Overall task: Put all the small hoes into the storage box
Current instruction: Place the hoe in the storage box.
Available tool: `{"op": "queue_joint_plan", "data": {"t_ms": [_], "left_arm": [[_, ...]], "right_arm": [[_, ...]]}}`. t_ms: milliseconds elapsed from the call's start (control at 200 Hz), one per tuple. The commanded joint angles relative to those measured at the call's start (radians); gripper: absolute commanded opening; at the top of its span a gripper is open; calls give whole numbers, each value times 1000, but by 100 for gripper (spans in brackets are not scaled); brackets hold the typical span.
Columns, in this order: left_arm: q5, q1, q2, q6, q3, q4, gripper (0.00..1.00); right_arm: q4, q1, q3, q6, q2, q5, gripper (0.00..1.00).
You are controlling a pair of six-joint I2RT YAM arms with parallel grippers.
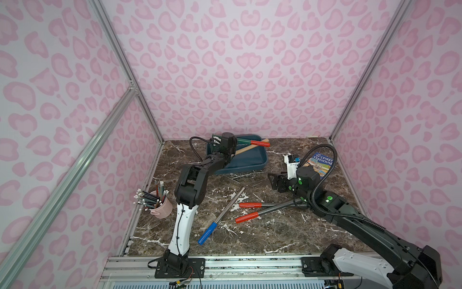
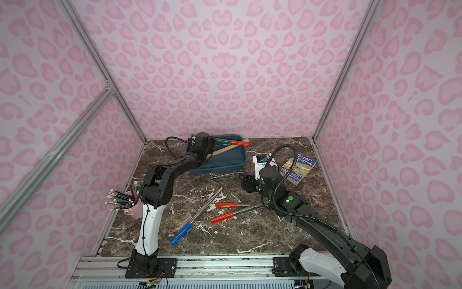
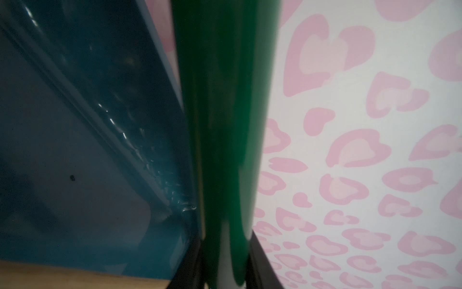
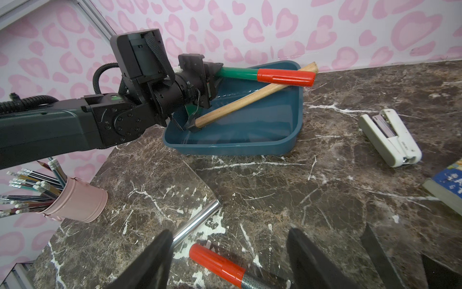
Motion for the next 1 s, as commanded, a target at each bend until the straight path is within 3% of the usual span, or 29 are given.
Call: {"op": "queue_joint_plan", "data": {"t_ms": [0,420,995], "left_arm": [[-12,4,8,-7,10,53,3],[-22,11,13,9,6,36,4],[30,31,60,-37,15,76,29]], "right_arm": [[36,-2,-1,-6,3,-10,76],[29,-4,4,-6,-2,-13,76],[27,-5,-14,-6,-12,-7,76]]}}
